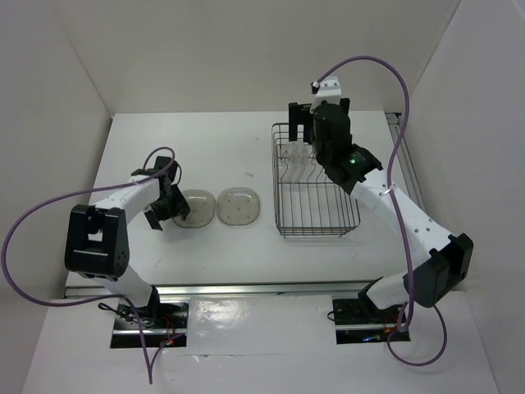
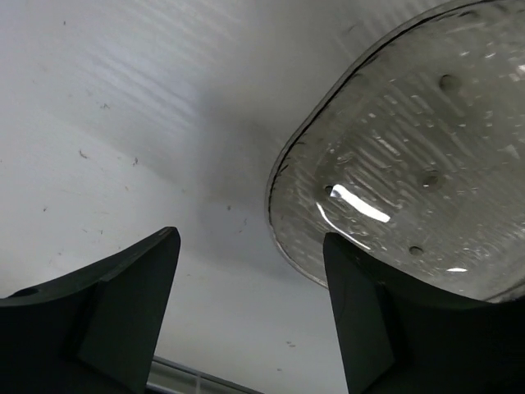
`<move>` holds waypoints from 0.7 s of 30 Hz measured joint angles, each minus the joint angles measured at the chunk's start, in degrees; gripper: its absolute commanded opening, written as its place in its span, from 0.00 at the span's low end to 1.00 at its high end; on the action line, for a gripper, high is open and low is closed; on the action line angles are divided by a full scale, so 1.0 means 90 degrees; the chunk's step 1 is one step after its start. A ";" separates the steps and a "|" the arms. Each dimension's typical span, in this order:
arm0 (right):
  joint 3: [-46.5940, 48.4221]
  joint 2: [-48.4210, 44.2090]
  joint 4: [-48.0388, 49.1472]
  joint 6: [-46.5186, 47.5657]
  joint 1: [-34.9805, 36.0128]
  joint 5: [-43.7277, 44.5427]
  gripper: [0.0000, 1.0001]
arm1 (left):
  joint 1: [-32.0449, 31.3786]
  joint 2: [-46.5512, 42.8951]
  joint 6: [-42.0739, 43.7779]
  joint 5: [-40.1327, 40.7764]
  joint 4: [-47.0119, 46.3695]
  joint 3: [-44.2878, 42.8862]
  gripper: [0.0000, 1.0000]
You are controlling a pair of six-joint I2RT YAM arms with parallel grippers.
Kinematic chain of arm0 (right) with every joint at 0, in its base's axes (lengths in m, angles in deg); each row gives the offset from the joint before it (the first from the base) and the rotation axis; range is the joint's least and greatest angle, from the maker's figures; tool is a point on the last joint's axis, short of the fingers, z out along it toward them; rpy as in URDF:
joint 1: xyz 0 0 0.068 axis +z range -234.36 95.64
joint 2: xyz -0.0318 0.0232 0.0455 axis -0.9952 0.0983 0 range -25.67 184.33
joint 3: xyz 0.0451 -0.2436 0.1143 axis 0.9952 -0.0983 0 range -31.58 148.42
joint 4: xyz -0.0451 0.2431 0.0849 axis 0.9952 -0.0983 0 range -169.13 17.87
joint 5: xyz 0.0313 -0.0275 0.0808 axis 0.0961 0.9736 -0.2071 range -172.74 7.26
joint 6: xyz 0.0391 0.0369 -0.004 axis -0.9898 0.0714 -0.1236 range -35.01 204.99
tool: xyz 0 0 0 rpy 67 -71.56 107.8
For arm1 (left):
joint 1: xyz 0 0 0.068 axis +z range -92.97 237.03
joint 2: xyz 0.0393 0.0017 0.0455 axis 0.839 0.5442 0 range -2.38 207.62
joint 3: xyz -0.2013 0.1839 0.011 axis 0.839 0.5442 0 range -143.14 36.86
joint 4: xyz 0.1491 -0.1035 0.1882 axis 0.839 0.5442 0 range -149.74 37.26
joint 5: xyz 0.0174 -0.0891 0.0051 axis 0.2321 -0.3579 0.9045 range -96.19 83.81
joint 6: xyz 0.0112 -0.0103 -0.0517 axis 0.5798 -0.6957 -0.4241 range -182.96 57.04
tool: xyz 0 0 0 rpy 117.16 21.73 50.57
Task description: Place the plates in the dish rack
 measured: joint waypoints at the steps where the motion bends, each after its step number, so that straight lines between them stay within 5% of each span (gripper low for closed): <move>1: -0.0005 0.0000 -0.0002 0.0000 0.0012 -0.0049 1.00 | 0.0000 -0.0019 -0.0061 -0.0002 -0.0029 0.0119 0.81; 13: -0.0104 -0.0265 -0.0002 0.0000 0.0168 -0.0425 1.00 | 0.0000 -0.0053 -0.0576 0.0170 -0.0223 0.0323 0.64; 15: -0.0117 -0.0362 0.0005 0.0000 0.0211 -0.0427 1.00 | 0.0000 -0.0049 -0.0668 0.0221 -0.0231 0.0323 0.51; 21: -0.0117 -0.0486 0.0015 0.0000 0.0403 -0.0427 1.00 | 0.0000 0.0073 -0.0879 0.0328 -0.0272 0.0325 0.51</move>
